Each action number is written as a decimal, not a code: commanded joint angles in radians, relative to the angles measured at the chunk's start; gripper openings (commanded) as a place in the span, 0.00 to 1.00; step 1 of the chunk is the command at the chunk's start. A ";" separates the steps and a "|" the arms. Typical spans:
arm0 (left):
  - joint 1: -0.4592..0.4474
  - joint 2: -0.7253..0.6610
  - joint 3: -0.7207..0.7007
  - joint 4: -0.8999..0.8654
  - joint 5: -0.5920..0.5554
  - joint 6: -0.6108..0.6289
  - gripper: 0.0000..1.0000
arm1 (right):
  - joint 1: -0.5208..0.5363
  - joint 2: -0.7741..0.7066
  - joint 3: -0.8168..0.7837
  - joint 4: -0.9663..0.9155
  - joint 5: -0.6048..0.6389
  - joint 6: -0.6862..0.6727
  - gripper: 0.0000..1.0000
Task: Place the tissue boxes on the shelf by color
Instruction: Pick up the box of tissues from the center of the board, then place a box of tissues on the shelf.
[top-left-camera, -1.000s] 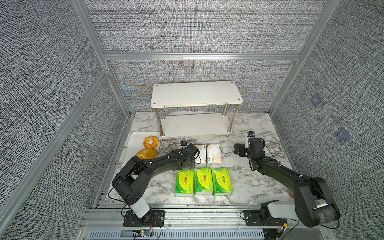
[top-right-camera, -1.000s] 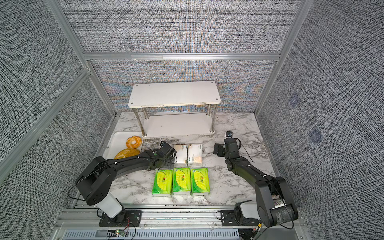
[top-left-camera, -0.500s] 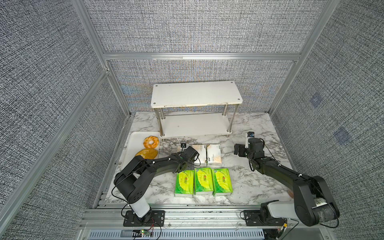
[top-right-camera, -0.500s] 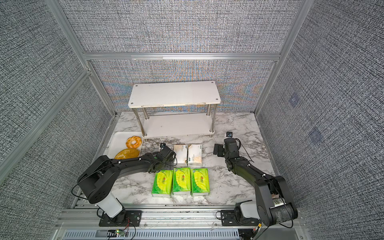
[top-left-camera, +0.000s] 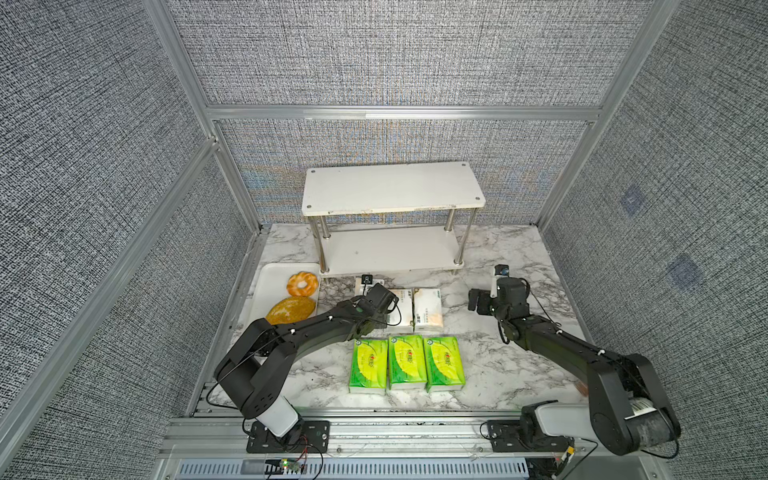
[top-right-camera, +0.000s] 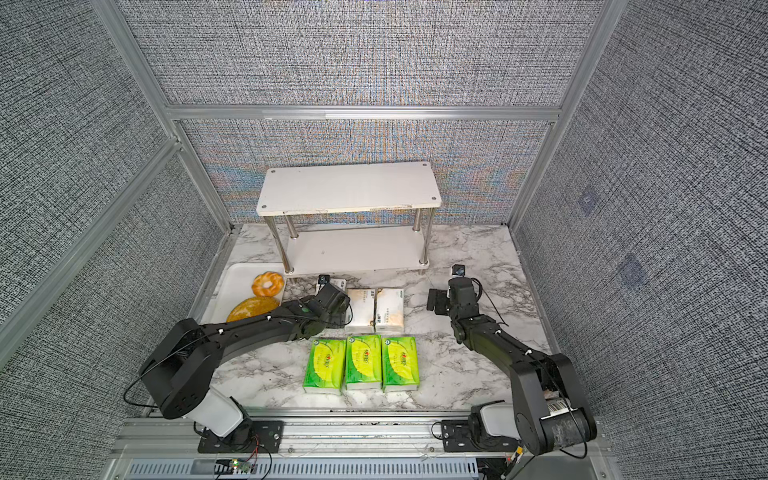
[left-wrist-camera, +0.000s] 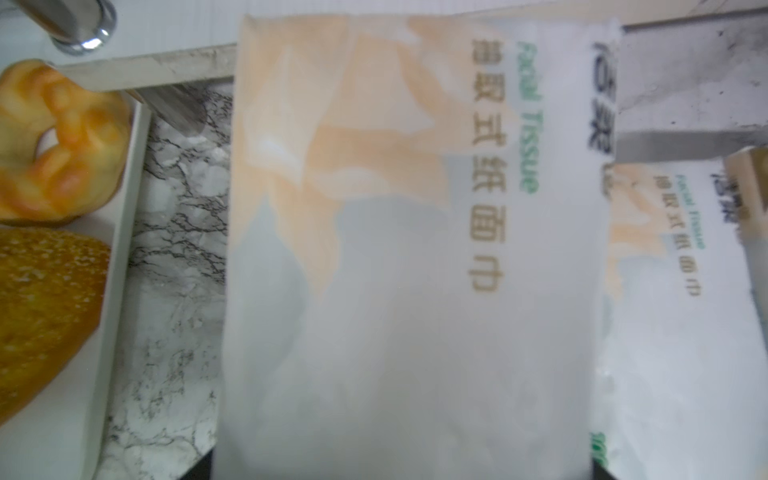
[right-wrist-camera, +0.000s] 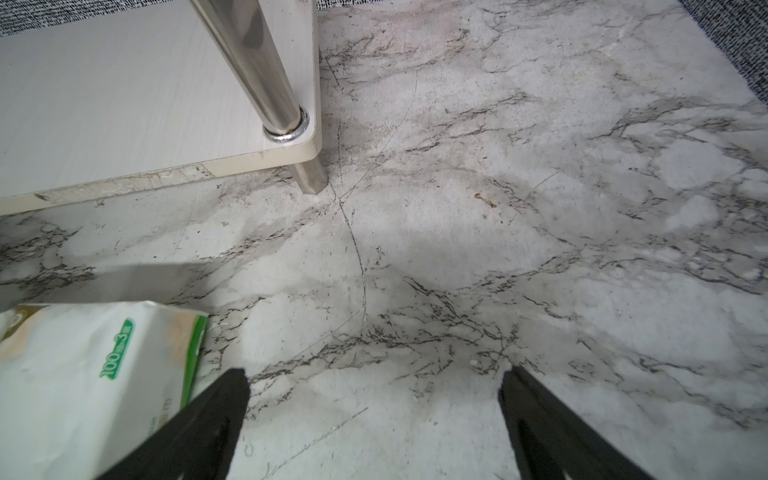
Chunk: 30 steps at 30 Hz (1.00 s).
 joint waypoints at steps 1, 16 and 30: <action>0.001 -0.014 0.038 -0.049 -0.054 0.019 0.81 | -0.001 0.003 0.001 0.017 -0.014 0.007 0.99; 0.174 0.198 0.414 -0.090 -0.019 0.165 0.81 | 0.005 0.013 0.016 0.022 -0.052 0.013 0.99; 0.309 0.459 0.656 -0.120 0.062 0.193 0.81 | 0.043 0.047 0.036 0.027 -0.056 0.010 0.99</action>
